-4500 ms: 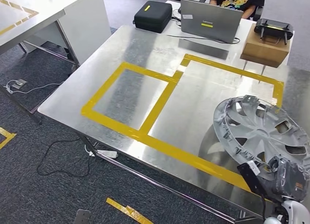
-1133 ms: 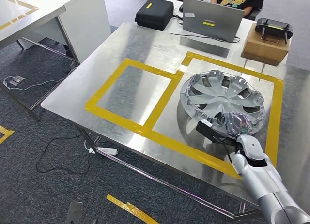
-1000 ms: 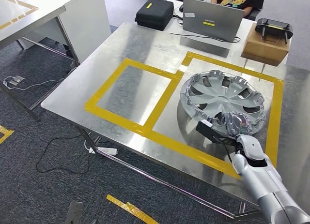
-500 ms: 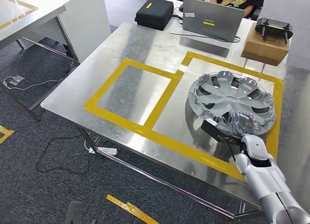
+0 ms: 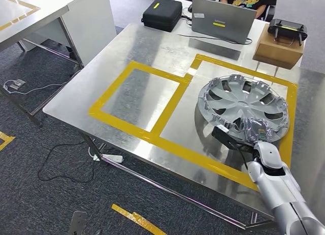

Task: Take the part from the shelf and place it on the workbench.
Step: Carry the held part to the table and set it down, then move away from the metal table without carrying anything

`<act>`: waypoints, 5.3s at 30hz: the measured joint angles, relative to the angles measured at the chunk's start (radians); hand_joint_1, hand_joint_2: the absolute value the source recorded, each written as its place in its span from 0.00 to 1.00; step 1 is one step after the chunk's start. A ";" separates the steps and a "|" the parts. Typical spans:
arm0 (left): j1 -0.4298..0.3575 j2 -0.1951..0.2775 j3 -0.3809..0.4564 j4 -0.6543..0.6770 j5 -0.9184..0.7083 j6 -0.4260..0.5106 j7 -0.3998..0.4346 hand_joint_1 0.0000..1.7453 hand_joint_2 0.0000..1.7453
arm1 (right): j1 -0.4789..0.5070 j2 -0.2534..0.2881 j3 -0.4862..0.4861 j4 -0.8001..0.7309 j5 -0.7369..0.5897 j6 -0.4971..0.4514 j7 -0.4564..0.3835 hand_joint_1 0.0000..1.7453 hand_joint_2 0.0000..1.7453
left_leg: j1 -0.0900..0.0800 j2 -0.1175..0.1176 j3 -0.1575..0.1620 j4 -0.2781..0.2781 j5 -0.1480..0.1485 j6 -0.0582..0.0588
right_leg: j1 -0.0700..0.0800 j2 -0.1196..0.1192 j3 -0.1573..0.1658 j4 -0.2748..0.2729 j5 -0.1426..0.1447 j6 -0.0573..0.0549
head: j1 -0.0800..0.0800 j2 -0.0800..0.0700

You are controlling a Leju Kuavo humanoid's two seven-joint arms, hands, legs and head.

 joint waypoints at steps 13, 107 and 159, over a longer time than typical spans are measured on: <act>0.000 0.000 0.000 0.000 0.000 0.000 0.000 0.00 1.00 | 0.001 0.000 -0.001 0.000 0.000 0.000 0.000 1.00 1.00 | 0.000 0.000 0.000 0.000 0.000 0.000 | 0.000 0.000 0.000 0.000 0.000 0.000 | 0.000 0.000; 0.016 0.008 -0.026 0.000 0.044 -0.248 -0.097 0.00 0.00 | -0.066 0.045 0.052 -0.117 -0.445 0.100 -0.203 0.00 0.00 | 0.000 0.003 -0.001 0.000 0.000 0.000 | 0.000 0.003 -0.002 0.001 0.001 -0.001 | 0.000 0.000; 0.074 -0.016 0.052 -0.022 0.230 -0.161 -0.159 0.00 0.00 | 0.775 0.216 0.044 -0.847 -0.628 -0.361 -0.632 0.00 0.00 | 0.008 0.009 0.089 0.062 -0.080 -0.016 | 0.007 0.000 -0.001 0.003 -0.002 -0.022 | -0.005 0.000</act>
